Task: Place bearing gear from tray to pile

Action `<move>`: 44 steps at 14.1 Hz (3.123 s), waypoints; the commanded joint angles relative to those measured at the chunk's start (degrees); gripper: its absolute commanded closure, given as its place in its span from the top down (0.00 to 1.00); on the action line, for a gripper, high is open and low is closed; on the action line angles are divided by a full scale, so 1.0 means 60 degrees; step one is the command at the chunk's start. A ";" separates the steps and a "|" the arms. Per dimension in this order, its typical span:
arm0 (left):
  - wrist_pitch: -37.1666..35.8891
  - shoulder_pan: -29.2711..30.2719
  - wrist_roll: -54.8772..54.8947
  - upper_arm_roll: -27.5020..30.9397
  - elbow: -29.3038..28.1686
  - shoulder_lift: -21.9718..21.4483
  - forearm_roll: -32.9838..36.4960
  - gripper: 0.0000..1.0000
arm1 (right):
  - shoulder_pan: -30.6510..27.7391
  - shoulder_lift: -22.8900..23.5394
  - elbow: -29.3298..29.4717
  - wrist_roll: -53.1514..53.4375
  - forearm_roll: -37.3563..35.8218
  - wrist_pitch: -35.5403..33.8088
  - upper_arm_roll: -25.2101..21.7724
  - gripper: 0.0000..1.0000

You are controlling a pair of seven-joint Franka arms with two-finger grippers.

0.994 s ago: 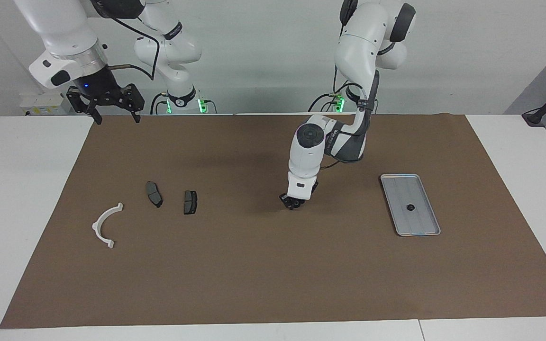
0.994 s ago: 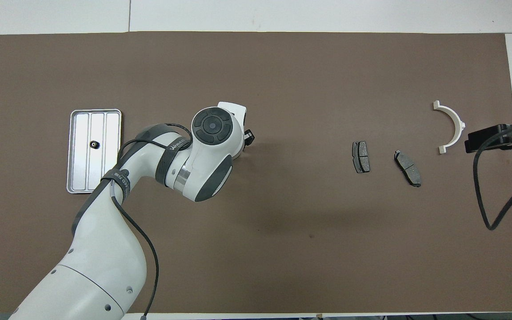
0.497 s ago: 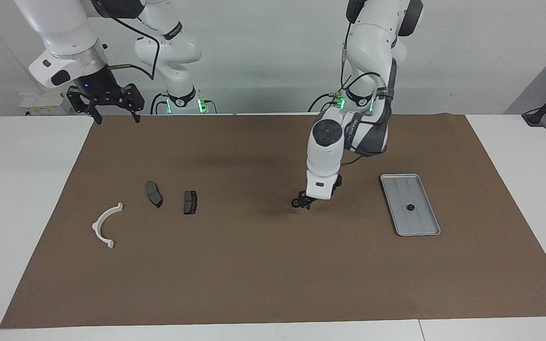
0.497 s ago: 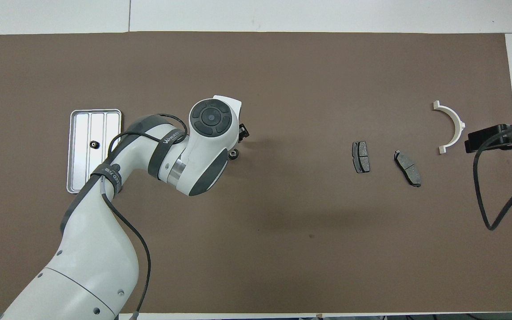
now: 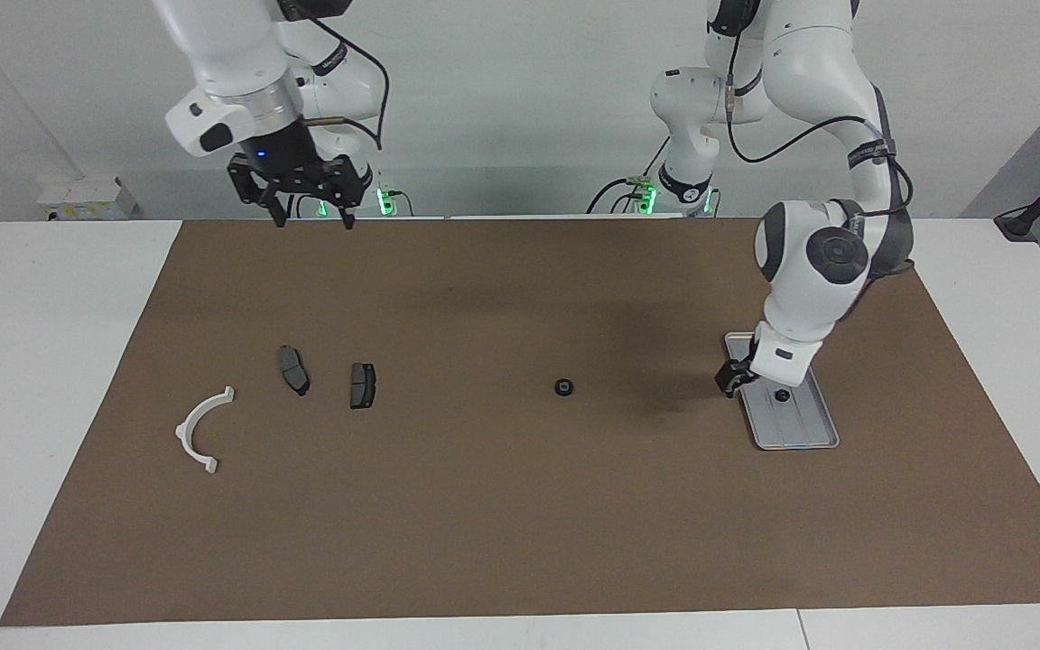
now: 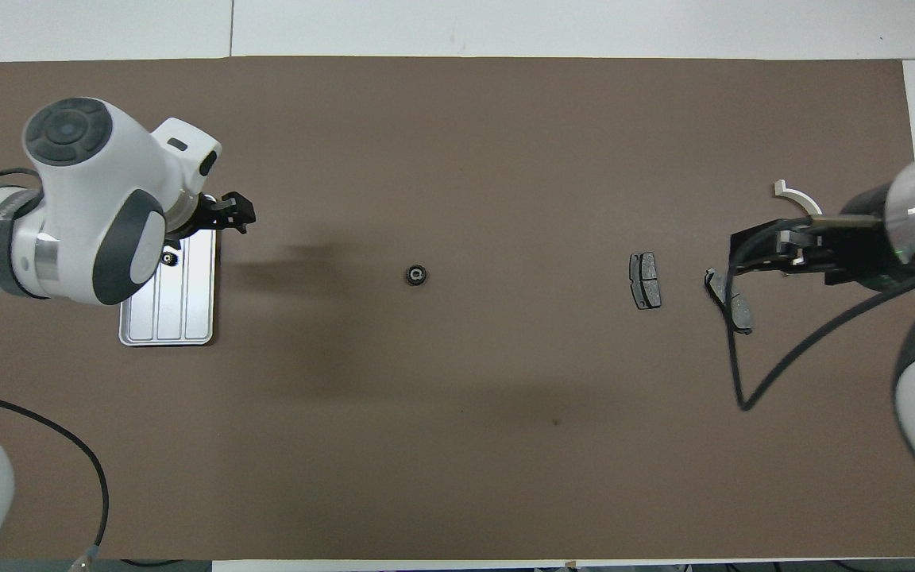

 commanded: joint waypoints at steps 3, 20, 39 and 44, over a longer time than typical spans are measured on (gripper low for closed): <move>0.1585 0.0912 0.1397 -0.0126 -0.1144 -0.0159 0.0069 0.77 | 0.1804 0.1399 -0.0092 0.3825 -0.0457 0.1791 0.0650 1.00; 0.2262 0.1030 0.1280 -0.0126 -0.2098 -0.0276 -0.0415 0.49 | 0.4153 0.8434 0.4039 0.7290 -0.2994 0.3949 0.0518 1.00; 0.2628 0.1103 0.1251 -0.0141 -0.2186 -0.0232 -0.0415 0.40 | 0.4153 0.8450 0.3410 0.7188 -0.2833 0.4491 0.0577 0.69; 0.2643 0.1118 0.1266 -0.0126 -0.2288 -0.0246 -0.0415 0.40 | 0.4022 0.8479 0.3424 0.7013 -0.2687 0.4520 0.0577 0.00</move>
